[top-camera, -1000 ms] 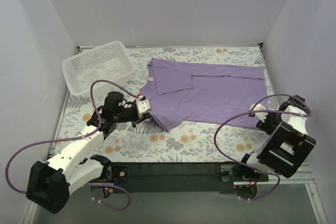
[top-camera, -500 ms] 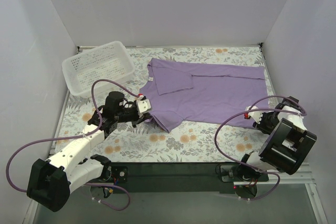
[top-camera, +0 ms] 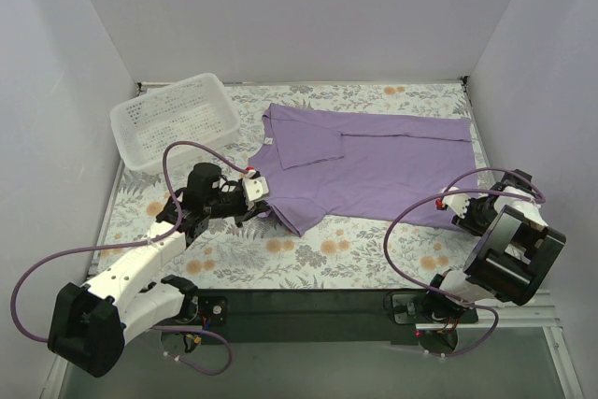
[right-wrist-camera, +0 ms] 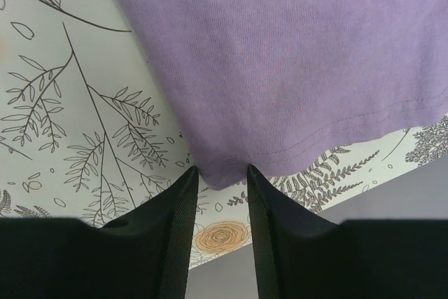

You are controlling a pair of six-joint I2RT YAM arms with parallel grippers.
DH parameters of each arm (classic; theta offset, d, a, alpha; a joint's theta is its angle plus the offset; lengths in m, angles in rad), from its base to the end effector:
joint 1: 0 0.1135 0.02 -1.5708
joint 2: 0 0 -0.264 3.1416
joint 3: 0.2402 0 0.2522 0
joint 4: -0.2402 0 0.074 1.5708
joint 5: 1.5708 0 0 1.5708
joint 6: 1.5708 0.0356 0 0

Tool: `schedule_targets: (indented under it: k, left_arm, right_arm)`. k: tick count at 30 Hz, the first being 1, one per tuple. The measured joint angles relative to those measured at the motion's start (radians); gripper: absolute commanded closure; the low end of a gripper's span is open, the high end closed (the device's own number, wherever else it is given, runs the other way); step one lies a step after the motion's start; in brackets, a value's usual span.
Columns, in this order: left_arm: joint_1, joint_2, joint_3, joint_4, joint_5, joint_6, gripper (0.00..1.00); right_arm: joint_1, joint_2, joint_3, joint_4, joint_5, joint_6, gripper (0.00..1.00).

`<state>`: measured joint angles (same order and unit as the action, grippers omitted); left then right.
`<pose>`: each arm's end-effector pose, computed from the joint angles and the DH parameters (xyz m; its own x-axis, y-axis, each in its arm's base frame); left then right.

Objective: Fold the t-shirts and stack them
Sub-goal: Fold the tshirt

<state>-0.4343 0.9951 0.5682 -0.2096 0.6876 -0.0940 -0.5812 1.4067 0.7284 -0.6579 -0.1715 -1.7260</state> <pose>0.1771 -0.1071 0.2278 -0.6108 0.2034 -0.7652 0.7341 0.5076 -0.4511 0.1961 -0.1215 0.1609 -0.3761 -0.9177 -0.1281 -0.8816 0.3969 -0.2553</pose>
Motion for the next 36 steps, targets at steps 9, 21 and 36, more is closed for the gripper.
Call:
schedule_targets:
  k: [9,21,36]
  left_arm:
    - [0.000,0.000,0.000,0.001,0.000,0.000,1.00]
    - [0.000,0.000,0.009,0.032,-0.014,-0.003,1.00]
    - [0.011,0.072,0.088,0.210,-0.088,-0.081,1.00]
  right_arm:
    - [0.000,0.002,-0.005,0.002,0.012,-0.003,0.99]
    - [0.000,0.035,0.299,-0.142,-0.090,0.088,0.99]
    - [0.000,0.136,0.395,-0.223,-0.148,0.153,0.99]
